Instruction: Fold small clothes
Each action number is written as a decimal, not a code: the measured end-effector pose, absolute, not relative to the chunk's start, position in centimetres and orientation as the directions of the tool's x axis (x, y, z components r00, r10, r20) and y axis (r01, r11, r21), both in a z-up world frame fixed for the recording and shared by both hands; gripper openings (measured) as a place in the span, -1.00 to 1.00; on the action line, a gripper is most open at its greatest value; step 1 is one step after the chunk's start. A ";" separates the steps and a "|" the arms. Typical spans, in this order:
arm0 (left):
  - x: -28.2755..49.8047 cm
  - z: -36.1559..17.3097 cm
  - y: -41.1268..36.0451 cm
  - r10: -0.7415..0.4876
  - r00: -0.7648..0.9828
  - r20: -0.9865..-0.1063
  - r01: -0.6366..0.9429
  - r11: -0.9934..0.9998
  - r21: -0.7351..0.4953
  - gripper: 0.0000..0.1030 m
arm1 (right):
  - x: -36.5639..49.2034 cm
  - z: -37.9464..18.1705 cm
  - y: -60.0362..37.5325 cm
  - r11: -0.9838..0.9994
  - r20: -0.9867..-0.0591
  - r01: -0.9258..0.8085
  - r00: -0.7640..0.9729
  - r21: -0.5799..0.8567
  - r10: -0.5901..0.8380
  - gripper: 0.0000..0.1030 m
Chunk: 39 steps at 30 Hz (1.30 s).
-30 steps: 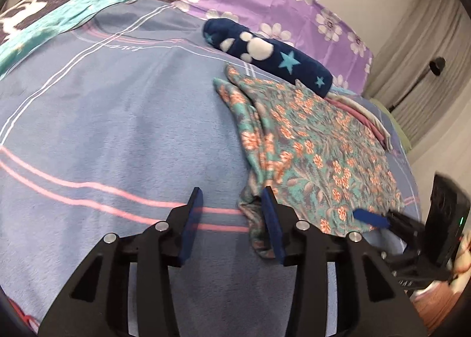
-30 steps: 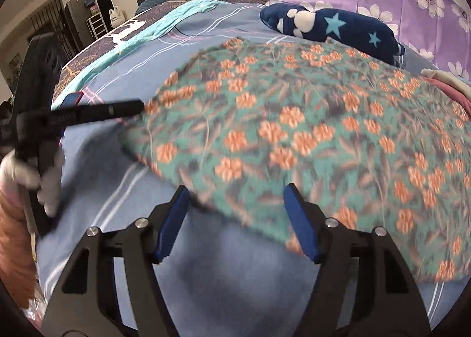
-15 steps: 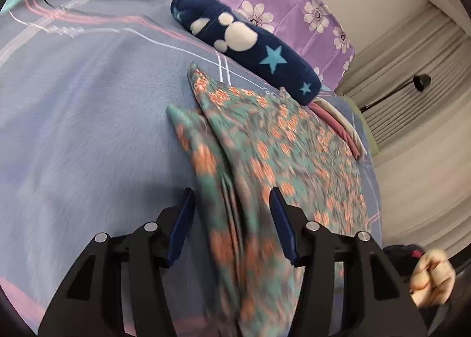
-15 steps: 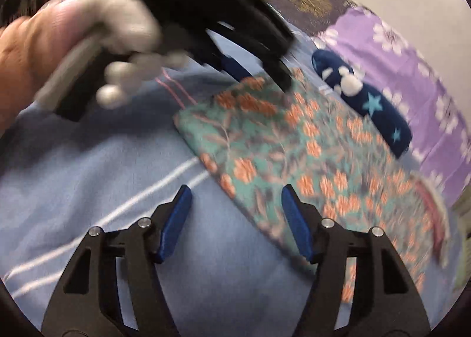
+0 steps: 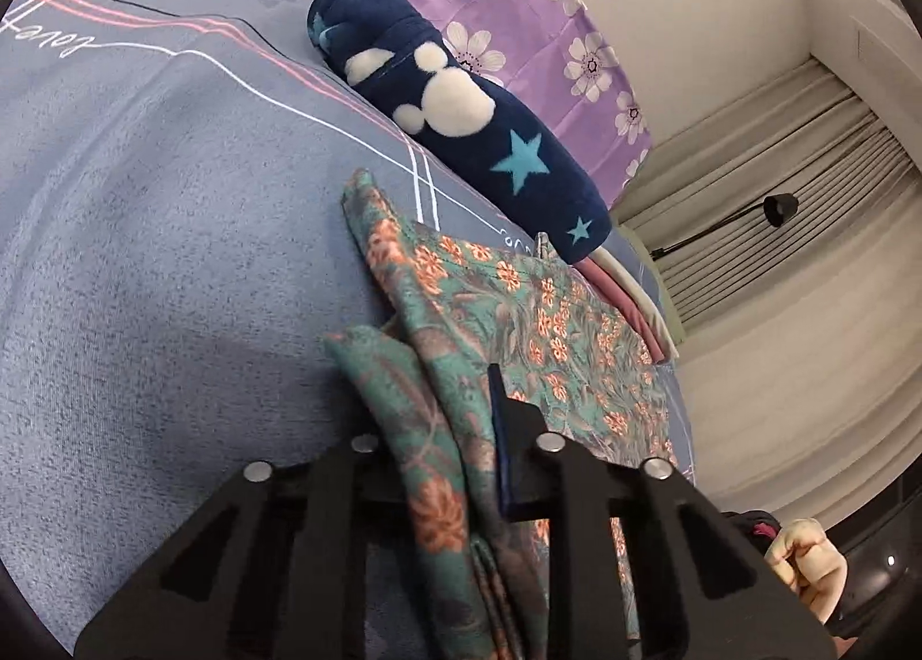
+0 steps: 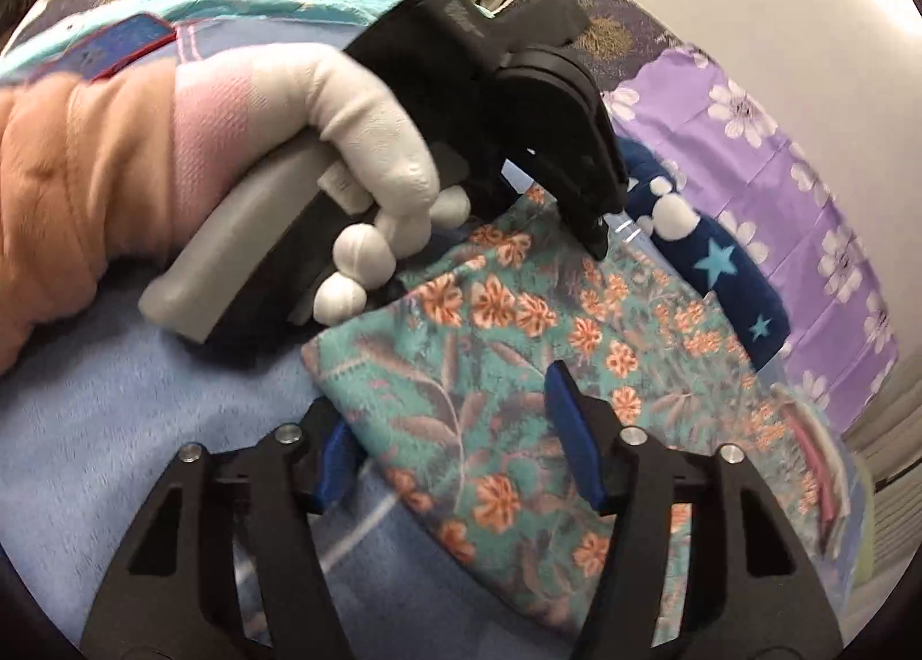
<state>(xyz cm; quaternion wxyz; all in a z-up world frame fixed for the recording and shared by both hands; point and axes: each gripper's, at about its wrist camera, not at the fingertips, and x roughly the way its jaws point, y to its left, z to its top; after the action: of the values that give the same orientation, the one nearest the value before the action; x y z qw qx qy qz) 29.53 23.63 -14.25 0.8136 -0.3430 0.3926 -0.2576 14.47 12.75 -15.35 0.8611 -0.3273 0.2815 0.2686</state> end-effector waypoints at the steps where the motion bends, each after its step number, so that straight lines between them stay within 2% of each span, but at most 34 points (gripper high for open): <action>1: 29.5 -14.3 23.7 -0.688 0.559 -0.462 0.151 0.633 -0.759 -0.63 | 14.6 -15.3 12.7 0.647 -0.663 -0.647 0.694 -0.403 0.281 0.11; 12: 29.7 -14.2 23.5 -0.684 0.560 -0.468 0.154 0.641 -0.752 -0.63 | 15.3 -15.3 12.9 0.676 -0.667 -0.636 0.689 -0.371 0.283 0.00; 19: 29.8 -14.4 23.6 -0.682 0.558 -0.473 0.150 0.644 -0.751 -0.64 | 15.1 -15.4 13.3 0.675 -0.658 -0.632 0.698 -0.381 0.282 -0.44; 21: 29.8 -14.3 23.5 -0.672 0.557 -0.488 0.143 0.656 -0.741 -0.65 | 15.1 -15.1 13.0 0.687 -0.652 -0.622 0.705 -0.377 0.280 -0.70; 22: 29.8 -14.1 23.4 -0.664 0.559 -0.498 0.143 0.668 -0.730 -0.70 | 15.3 -14.7 12.6 0.702 -0.650 -0.617 0.704 -0.357 0.288 -0.76; 26: 29.6 -12.2 22.4 -0.618 0.579 -0.532 0.155 0.724 -0.673 -0.78 | 16.0 -12.2 9.9 0.763 -0.646 -0.606 0.680 -0.227 0.348 -0.79; 32: 29.6 -6.5 19.3 -0.625 0.600 -0.500 0.237 0.735 -0.635 -0.80 | 16.4 -7.7 4.3 0.816 -0.601 -0.571 0.684 -0.089 0.413 -0.80; 39: 31.2 -0.4 10.2 -0.626 0.579 -0.522 0.359 0.771 -0.526 -0.80 | 17.7 -4.5 -5.8 0.861 -0.565 -0.492 0.677 0.130 0.472 -0.80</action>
<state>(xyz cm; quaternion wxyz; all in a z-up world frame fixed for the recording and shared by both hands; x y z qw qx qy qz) 31.24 10.19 -0.35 0.8692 -0.1849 0.3605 -0.2834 17.69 -5.81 -4.53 0.9155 -0.0166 0.3036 0.2634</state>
